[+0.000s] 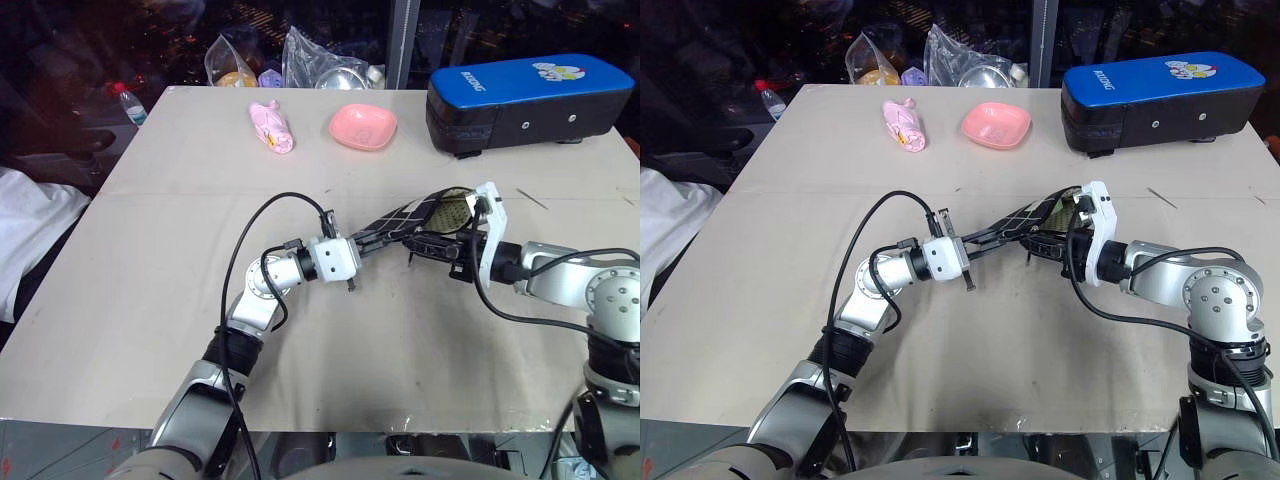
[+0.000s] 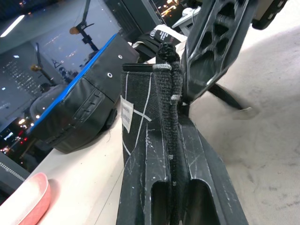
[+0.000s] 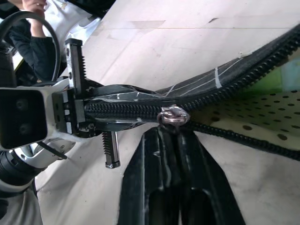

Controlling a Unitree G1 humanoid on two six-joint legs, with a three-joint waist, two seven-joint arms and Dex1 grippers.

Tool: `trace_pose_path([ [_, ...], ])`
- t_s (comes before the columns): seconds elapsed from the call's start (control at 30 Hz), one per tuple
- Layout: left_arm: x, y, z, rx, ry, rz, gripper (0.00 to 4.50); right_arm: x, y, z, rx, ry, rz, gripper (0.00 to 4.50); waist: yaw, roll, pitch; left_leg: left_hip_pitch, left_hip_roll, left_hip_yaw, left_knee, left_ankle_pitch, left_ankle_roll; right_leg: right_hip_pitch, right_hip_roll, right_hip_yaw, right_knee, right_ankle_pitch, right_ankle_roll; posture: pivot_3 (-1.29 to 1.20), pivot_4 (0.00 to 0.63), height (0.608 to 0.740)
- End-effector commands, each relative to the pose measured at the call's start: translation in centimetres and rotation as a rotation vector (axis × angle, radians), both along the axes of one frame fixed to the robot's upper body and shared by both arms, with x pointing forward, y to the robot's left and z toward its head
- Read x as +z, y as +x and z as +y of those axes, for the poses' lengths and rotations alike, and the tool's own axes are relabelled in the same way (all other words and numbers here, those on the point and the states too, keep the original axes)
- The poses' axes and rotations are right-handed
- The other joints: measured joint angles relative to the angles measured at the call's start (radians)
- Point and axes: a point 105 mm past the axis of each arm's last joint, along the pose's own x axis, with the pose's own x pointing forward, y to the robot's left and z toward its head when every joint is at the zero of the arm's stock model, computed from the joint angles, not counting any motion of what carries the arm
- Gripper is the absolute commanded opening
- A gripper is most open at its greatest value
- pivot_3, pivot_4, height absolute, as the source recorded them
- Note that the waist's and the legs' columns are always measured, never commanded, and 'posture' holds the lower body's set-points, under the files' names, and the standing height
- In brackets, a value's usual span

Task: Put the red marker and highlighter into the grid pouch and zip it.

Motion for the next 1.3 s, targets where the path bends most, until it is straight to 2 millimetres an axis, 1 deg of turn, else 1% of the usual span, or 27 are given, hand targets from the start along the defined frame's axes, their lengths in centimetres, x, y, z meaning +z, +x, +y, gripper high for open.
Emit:
trace_pose_path([
  [0.03, 0.3, -0.2, -0.1, -0.006, -0.01, -0.021, 0.0, 1.0, 0.1, -0.1, -0.009, 0.025, -0.025, 0.04, 0.0, 0.0, 0.0, 0.0, 0.0, 0.0, 0.0, 0.0, 0.0, 0.0, 0.0, 0.0, 0.0, 0.0, 0.0, 0.0, 0.15, 0.737],
  [0.23, 0.3, 0.1, 0.1, 0.0, -0.008, -0.022, 0.0, 0.8, 0.1, -0.5, -0.035, 0.022, -0.017, 0.04, 0.0, 0.0, 0.0, 0.0, 0.0, 0.0, 0.0, 0.0, 0.0, 0.0, 0.0, 0.0, 0.0, 0.0, 0.0, 0.0, 0.15, 0.737],
  [0.53, 0.3, 0.6, 1.0, 0.031, -0.006, -0.022, 0.0, 0.3, -0.2, -2.1, -0.072, -0.02, -0.007, 0.04, 0.0, 0.0, 0.0, 0.0, 0.0, 0.0, 0.0, 0.0, 0.0, 0.0, 0.0, 0.0, 0.0, 0.0, 0.0, 0.0, 0.15, 0.737],
  [0.73, 0.3, 0.7, 1.1, 0.035, -0.004, -0.024, 0.0, -0.8, 0.1, -3.2, -0.109, -0.111, 0.002, 0.04, 0.0, 0.0, 0.0, 0.0, 0.0, 0.0, -0.001, 0.0, 0.0, 0.0, 0.0, 0.0, 0.0, 0.0, 0.0, 0.0, 0.15, 0.737],
  [0.9, 0.4, 0.7, 1.1, 0.038, -0.004, -0.027, 0.0, -1.4, 0.7, -4.3, -0.149, -0.212, -0.022, 0.04, 0.0, 0.0, 0.0, 0.0, 0.0, 0.0, -0.001, 0.0, 0.0, 0.0, 0.0, 0.0, 0.0, 0.0, 0.0, 0.0, 0.15, 0.737],
  [1.0, 0.4, 0.7, 1.2, 0.041, -0.004, -0.026, 0.0, -1.8, 1.2, -5.6, -0.18, -0.334, -0.069, 0.04, 0.0, 0.0, 0.0, 0.0, 0.0, 0.0, -0.001, 0.0, 0.0, 0.0, 0.0, 0.0, 0.0, 0.0, 0.0, 0.0, 0.15, 0.737],
  [1.07, 0.4, 0.7, 1.2, 0.042, -0.005, -0.026, 0.0, -1.8, 1.7, -6.2, -0.207, -0.374, -0.095, 0.04, 0.0, 0.0, 0.0, 0.0, 0.0, 0.0, -0.001, 0.0, 0.0, 0.0, 0.0, 0.0, -0.001, 0.0, 0.0, 0.0, 0.15, 0.737],
  [1.2, 0.4, 0.7, 1.1, 0.041, -0.005, -0.025, 0.0, -1.0, 3.5, -8.3, -0.322, -0.437, -0.174, 0.04, 0.0, 0.0, 0.0, 0.0, 0.0, 0.0, -0.001, 0.0, 0.0, 0.0, 0.0, 0.0, -0.001, 0.0, 0.0, 0.0, 0.15, 0.737],
  [1.3, 0.4, 0.7, 1.1, 0.042, -0.006, -0.025, 0.0, -0.7, 4.4, -9.5, -0.393, -0.461, -0.202, 0.04, 0.0, 0.0, 0.0, 0.0, 0.0, 0.001, -0.001, 0.0, 0.0, 0.0, 0.0, -0.001, -0.001, 0.0, 0.0, 0.0, 0.15, 0.737],
])
